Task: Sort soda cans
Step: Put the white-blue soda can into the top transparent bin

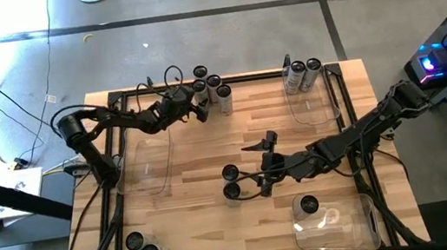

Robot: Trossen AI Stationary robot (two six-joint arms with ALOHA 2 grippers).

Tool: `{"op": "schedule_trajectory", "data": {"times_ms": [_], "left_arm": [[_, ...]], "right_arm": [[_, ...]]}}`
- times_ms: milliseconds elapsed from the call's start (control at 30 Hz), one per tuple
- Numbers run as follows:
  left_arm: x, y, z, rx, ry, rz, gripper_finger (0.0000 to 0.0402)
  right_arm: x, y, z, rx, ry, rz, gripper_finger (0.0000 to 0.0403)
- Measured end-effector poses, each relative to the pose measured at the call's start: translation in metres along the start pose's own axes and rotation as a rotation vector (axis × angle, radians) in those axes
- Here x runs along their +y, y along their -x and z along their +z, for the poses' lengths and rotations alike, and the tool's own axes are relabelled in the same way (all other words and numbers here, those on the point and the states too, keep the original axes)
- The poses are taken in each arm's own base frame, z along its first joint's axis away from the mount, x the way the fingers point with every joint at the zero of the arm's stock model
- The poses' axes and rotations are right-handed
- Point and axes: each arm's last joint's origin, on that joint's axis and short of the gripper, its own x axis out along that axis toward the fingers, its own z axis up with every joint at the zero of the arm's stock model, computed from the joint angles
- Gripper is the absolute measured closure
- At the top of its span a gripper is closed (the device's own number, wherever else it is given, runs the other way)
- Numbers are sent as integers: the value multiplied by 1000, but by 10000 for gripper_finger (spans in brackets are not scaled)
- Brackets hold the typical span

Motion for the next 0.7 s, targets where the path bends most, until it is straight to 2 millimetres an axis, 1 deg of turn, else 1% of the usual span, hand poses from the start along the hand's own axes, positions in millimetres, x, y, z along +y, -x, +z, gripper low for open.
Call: {"op": "schedule_trajectory", "data": {"times_ms": [100, 267, 300, 467, 700], "left_arm": [[-2, -2, -2, 3, -3, -6, 129], [-8, 0, -3, 3, -27, -23, 177], [-10, 0, -3, 3, -34, -30, 180], [-22, 4, -6, 15, -61, -60, 180], [-51, 17, -15, 74, -116, -126, 180]], "right_arm": [[0, 0, 0, 1, -4, 0, 98], [0, 0, -1, 5, -4, 0, 98], [0, 0, -1, 5, -7, 0, 98], [0, 0, -2, 17, -31, 1, 98], [2, 2, -6, 53, -51, 11, 98]]}}
